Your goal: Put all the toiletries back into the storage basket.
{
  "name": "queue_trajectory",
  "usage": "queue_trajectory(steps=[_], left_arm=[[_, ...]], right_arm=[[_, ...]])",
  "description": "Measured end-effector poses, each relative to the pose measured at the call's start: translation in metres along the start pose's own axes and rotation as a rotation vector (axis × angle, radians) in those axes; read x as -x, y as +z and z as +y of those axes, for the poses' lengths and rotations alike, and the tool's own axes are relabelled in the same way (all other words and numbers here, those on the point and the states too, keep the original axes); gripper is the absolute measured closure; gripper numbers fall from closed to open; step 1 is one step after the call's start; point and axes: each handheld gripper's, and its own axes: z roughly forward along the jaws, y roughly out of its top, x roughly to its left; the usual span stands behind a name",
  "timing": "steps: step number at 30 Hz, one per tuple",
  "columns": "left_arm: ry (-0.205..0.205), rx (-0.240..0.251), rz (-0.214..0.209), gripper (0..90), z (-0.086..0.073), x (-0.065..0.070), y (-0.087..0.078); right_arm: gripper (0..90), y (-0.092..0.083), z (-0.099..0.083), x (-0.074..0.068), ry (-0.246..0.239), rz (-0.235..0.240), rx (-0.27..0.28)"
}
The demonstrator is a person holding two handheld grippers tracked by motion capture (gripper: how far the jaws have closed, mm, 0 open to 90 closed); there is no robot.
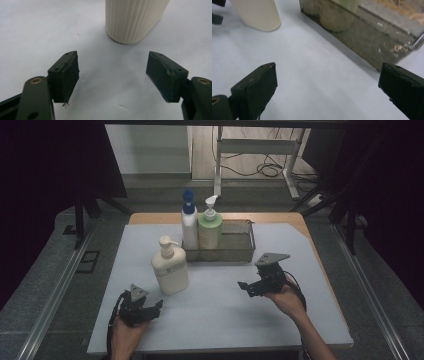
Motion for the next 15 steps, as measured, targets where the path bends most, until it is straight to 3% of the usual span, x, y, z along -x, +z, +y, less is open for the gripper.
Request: queue_trajectory(steps=[15], left_arm=[[-0.01, 0.003, -0.05, 56.6, 0.007, -0.014, -0.001]], right_arm=[[4.3, -0.002, -0.055, 0.002, 0.052, -0.005, -0.029]])
